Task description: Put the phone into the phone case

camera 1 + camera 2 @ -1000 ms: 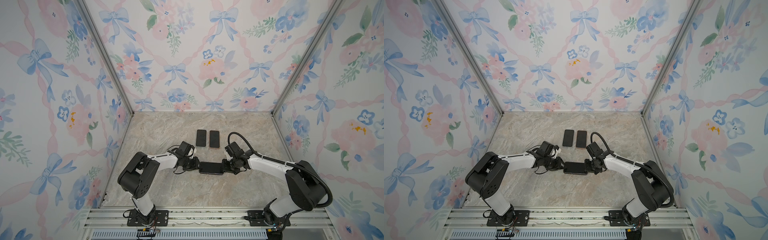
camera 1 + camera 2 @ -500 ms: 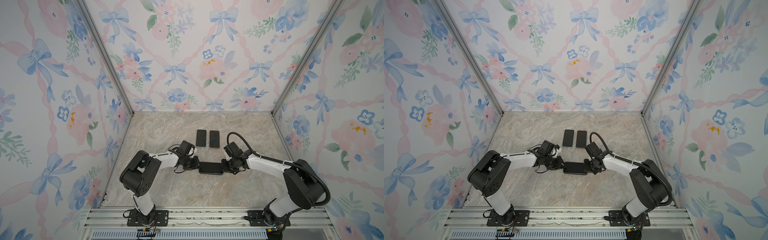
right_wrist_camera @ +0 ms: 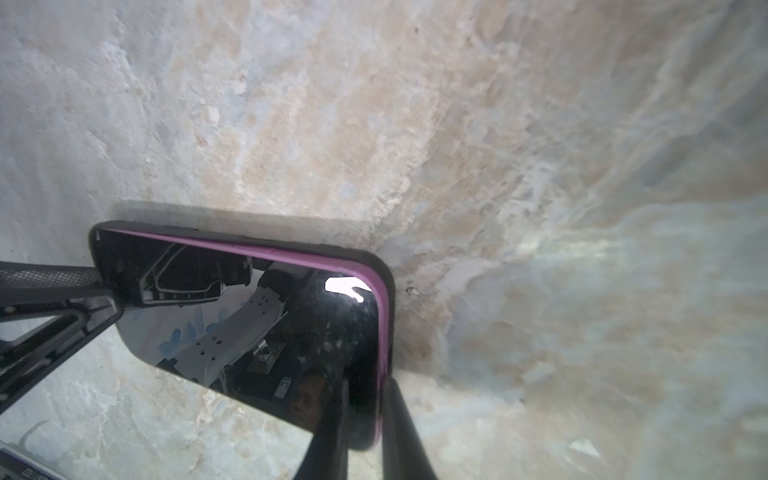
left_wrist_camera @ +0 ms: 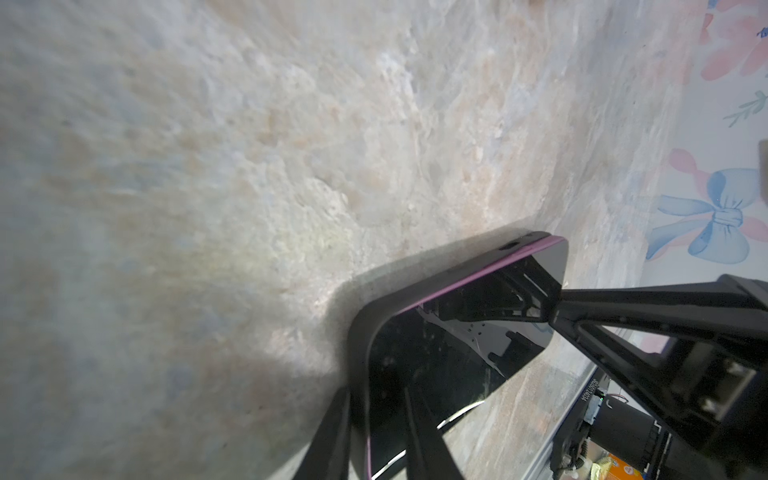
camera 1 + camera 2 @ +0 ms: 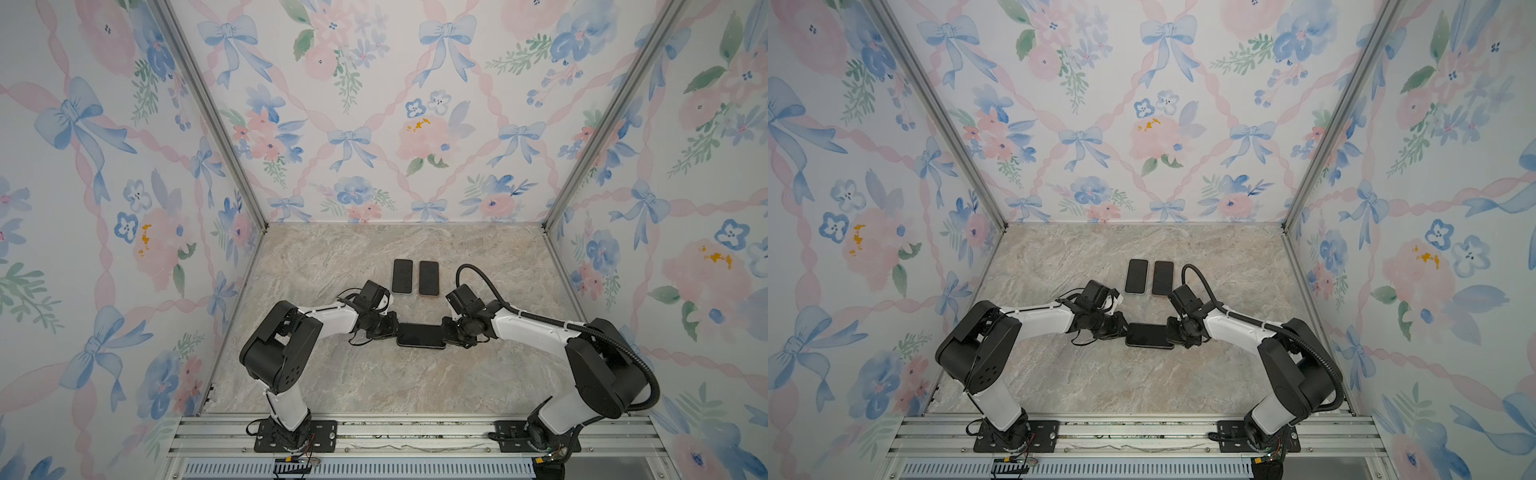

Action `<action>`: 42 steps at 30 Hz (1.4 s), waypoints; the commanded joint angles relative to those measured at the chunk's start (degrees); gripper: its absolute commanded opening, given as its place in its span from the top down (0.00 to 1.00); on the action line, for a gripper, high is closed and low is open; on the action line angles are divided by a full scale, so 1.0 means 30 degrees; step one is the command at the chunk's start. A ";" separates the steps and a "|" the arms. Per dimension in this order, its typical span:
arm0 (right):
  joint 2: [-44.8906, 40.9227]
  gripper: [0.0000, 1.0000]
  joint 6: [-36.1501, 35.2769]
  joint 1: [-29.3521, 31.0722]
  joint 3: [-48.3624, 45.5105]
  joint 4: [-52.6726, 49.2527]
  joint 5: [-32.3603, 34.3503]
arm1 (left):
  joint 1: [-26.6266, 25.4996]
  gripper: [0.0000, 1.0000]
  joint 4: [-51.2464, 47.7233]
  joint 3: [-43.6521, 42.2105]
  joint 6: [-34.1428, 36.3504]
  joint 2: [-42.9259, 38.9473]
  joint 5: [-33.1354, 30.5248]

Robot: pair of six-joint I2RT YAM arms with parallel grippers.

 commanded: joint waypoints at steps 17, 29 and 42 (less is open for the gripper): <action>0.2198 0.87 0.1201 0.2311 -0.1442 0.4021 -0.2661 | -0.1328 0.85 0.0471 -0.1872 -0.0314 0.0270 0.0676; 0.1910 0.87 0.1189 0.2479 -0.1306 0.3440 -0.2309 | -0.1401 0.82 -0.0992 -0.2050 0.0301 -0.0701 -0.0905; 0.2358 0.86 0.1979 0.2940 -0.1879 0.4833 -0.2912 | -0.2684 0.67 -0.1360 -0.0899 0.0297 0.0275 -0.0506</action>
